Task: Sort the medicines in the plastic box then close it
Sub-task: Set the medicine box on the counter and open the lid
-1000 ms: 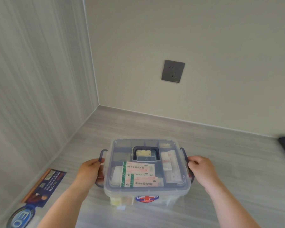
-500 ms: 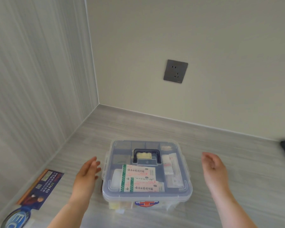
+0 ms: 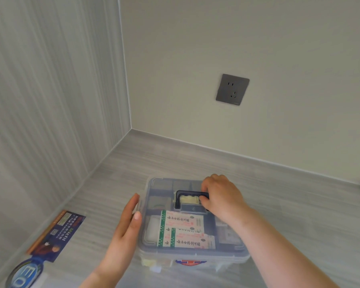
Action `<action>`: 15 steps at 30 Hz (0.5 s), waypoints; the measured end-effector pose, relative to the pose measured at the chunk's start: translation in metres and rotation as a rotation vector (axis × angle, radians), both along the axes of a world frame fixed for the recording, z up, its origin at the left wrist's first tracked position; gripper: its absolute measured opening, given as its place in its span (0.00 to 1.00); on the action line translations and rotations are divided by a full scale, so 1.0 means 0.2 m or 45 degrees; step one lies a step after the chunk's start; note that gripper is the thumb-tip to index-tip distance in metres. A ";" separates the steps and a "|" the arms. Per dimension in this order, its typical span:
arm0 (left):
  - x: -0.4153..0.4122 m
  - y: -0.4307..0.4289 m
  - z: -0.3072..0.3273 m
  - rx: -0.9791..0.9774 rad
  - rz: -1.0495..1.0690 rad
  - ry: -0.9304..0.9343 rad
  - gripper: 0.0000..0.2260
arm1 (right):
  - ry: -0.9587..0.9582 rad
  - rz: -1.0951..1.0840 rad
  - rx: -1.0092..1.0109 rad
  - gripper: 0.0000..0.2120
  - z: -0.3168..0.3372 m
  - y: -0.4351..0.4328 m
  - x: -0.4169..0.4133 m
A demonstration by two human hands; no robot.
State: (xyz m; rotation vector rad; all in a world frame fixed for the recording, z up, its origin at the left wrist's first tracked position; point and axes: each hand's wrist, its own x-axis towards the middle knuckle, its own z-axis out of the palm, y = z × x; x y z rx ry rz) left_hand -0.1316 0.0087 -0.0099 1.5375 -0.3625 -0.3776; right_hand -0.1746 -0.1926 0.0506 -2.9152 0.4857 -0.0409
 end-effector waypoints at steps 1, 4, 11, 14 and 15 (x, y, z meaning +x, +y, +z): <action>0.00 0.00 0.00 -0.012 -0.005 0.004 0.16 | 0.066 0.022 -0.032 0.08 0.02 0.00 0.01; 0.00 0.02 0.00 -0.030 -0.002 0.013 0.18 | 0.173 0.139 -0.157 0.01 0.06 0.01 0.05; 0.06 0.03 -0.05 -0.127 0.012 0.105 0.38 | 0.049 0.415 -0.241 0.08 0.05 0.01 0.04; 0.07 0.04 -0.06 -0.150 -0.034 0.124 0.41 | -0.071 0.352 -0.012 0.07 0.05 0.01 -0.02; 0.07 0.05 -0.05 -0.140 -0.041 0.118 0.43 | -0.119 0.336 0.049 0.09 0.07 0.01 -0.04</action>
